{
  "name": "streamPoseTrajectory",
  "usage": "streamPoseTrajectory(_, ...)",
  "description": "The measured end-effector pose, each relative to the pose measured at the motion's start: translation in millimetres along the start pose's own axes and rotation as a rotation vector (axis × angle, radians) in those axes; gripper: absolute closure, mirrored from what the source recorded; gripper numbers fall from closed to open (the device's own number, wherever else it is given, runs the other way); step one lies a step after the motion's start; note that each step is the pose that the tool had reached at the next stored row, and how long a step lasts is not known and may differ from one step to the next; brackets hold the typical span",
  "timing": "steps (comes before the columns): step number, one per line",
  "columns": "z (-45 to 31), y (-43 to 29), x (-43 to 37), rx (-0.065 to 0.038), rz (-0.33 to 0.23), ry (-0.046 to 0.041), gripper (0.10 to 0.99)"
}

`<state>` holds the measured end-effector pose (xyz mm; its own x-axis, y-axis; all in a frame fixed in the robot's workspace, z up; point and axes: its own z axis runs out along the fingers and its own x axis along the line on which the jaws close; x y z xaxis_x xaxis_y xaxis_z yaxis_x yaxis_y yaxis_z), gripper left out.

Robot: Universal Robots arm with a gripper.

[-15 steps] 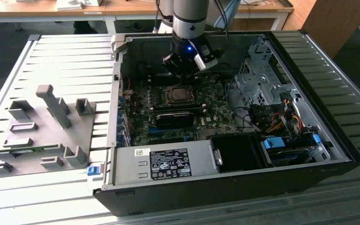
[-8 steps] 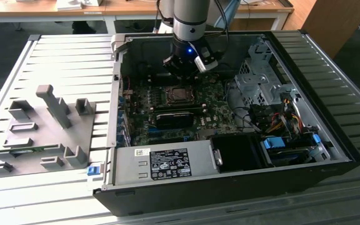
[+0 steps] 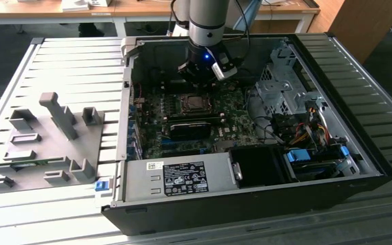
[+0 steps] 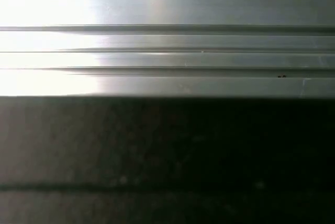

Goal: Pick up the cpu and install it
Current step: 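Install the first cpu locking lever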

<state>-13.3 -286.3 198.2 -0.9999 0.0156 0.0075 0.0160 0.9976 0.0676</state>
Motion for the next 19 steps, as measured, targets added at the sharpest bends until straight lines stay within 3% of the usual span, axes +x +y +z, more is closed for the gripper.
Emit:
streamPoseTrajectory(10,-2.9,0.3,-0.1,0.001,0.0,-0.0004,0.98)
streamPoseTrajectory(15,-1.8,0.5,-0.1,0.024,0.0,-0.0006,0.98)
streamPoseTrajectory(19,-0.7,0.9,-0.3,0.035,0.0,-0.0006,0.98)
